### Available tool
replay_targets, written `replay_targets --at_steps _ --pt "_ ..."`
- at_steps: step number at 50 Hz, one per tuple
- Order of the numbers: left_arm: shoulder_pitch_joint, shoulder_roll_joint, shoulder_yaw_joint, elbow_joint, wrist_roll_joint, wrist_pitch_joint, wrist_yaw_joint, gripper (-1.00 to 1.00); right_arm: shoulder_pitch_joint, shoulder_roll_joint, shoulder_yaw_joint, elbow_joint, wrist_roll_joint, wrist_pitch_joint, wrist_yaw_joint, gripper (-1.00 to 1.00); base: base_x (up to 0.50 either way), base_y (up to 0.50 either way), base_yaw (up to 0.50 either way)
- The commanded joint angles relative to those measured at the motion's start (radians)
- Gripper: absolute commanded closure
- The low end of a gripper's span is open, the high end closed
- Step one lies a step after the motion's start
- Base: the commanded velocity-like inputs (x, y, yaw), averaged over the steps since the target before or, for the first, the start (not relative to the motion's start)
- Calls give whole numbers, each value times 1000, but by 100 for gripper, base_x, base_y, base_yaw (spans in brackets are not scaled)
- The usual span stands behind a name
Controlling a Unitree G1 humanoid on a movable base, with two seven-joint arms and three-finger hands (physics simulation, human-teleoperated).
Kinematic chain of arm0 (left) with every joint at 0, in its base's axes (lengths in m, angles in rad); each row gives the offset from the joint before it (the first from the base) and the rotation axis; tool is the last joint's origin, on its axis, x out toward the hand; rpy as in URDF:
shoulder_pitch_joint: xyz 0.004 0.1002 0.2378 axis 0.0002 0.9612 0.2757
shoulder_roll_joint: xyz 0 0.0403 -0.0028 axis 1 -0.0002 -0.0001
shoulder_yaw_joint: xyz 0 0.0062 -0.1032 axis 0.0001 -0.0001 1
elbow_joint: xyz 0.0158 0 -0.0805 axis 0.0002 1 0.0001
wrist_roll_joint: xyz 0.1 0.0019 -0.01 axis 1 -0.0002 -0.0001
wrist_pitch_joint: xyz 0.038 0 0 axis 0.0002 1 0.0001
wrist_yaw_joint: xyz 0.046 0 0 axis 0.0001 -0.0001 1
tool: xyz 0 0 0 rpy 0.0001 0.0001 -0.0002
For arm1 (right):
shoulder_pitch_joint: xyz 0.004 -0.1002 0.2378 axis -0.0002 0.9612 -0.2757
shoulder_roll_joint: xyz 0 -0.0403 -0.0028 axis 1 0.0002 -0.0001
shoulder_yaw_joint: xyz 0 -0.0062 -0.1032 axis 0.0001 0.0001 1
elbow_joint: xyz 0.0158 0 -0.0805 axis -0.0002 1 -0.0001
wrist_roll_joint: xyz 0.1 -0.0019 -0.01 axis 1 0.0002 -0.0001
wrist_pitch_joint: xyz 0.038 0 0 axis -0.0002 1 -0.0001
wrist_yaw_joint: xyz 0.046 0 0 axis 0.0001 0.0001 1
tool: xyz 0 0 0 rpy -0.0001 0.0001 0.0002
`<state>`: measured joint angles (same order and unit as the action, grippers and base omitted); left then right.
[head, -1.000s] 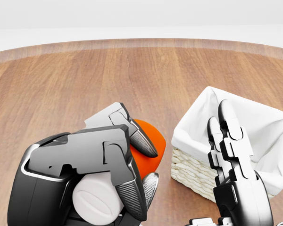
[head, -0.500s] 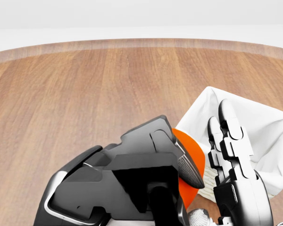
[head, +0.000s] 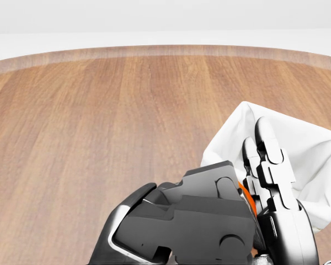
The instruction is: Pick up the ketchup, and put it in the basket.
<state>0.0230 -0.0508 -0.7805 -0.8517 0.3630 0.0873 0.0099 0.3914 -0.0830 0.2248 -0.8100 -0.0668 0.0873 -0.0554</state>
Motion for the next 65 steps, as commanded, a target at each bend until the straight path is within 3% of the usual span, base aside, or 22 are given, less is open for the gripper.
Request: replay_targets --at_steps 1,19,41,42,43,44,45,46,65 --pt "10 3 -15 36 -39 0 80 92 1 -1 1 0 -1 0 -1 -100 0 0 0" --pt "-2 -19 7 131 -70 0 69 93 -1 -1 0 1 -1 0 0 -100 0 0 0" --pt "11 -16 -39 147 -56 0 78 92 -3 4 -11 16 -7 0 3 -100 0 0 0" --pt "10 -17 -38 147 -57 0 77 92 0 4 -13 19 -4 0 5 -55 0 0 0" --pt "11 -16 -39 148 -58 0 77 92 6 5 -20 14 10 -9 9 46 0 0 0" --pt "11 -12 -43 148 -53 0 75 91 7 3 -24 11 13 -4 14 100 0 0 0" --pt "13 -14 -45 147 -50 0 77 -46 3 8 -31 11 10 0 9 100 0 0 0" --pt "12 -14 -45 145 -48 0 77 -100 4 8 -30 11 9 0 11 100 0 0 0" --pt "24 10 -4 117 -72 0 71 -100 -5 12 -22 40 -8 -7 11 100 0 0 0"
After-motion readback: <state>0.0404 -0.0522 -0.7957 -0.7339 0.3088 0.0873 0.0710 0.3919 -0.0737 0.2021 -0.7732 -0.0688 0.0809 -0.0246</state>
